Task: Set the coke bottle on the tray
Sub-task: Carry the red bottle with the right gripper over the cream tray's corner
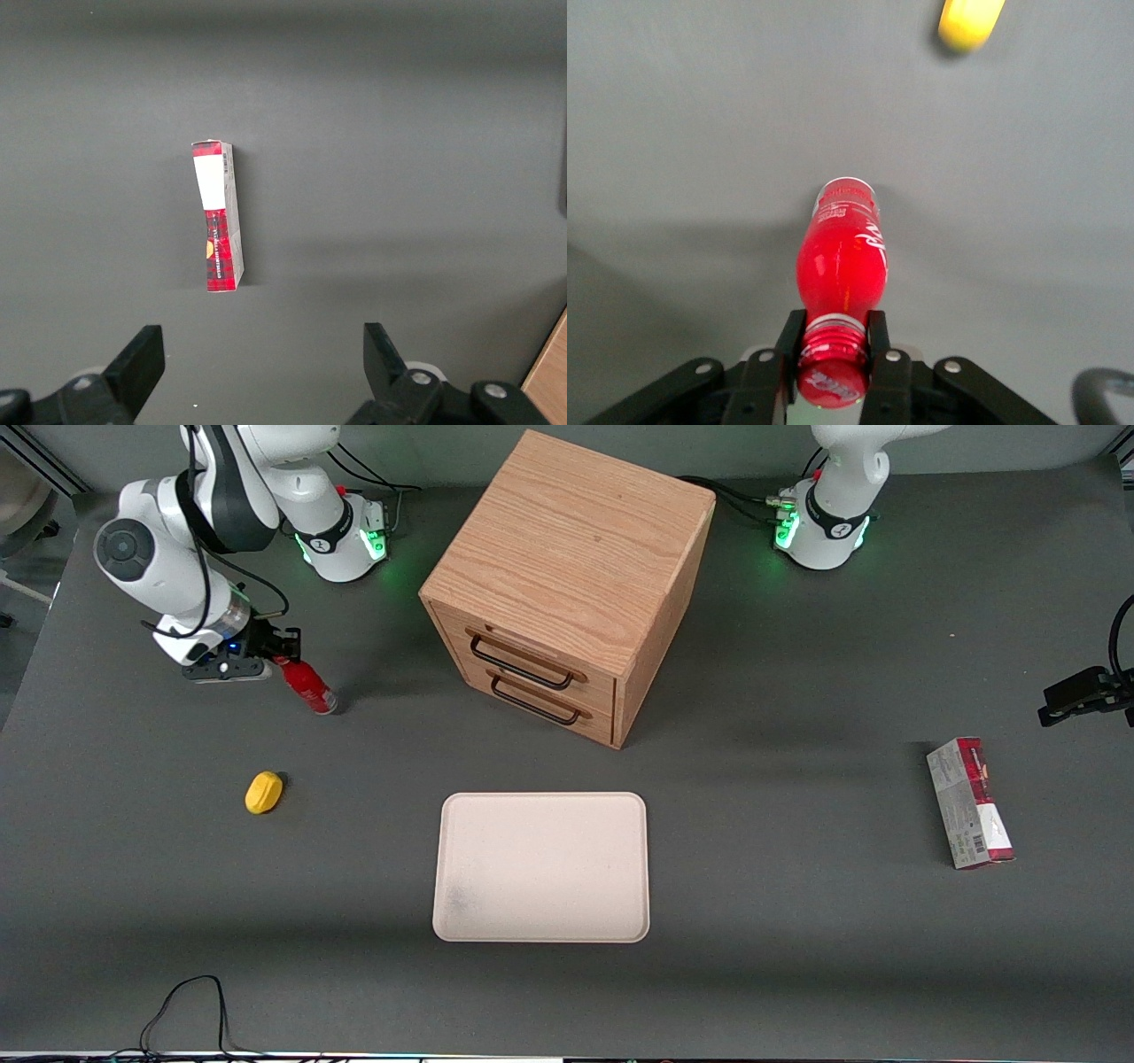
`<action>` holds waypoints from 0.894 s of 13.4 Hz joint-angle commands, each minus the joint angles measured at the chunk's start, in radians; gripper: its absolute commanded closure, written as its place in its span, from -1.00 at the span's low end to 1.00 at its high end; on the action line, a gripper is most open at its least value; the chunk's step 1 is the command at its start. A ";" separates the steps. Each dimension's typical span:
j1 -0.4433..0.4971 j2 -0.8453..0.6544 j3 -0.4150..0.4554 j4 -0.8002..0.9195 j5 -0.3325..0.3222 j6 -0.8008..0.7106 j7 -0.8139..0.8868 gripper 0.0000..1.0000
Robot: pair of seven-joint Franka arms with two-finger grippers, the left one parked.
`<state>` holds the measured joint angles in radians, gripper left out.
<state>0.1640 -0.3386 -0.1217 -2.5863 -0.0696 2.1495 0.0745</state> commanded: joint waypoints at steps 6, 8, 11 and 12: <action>-0.119 0.474 0.204 0.905 0.066 -0.451 0.059 1.00; -0.123 0.614 0.246 1.126 0.062 -0.538 0.074 1.00; -0.113 0.837 0.336 1.438 0.045 -0.608 0.076 1.00; -0.101 0.892 0.367 1.501 0.016 -0.597 0.083 1.00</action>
<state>0.0543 0.3819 0.1826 -1.3350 -0.0231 1.6116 0.1258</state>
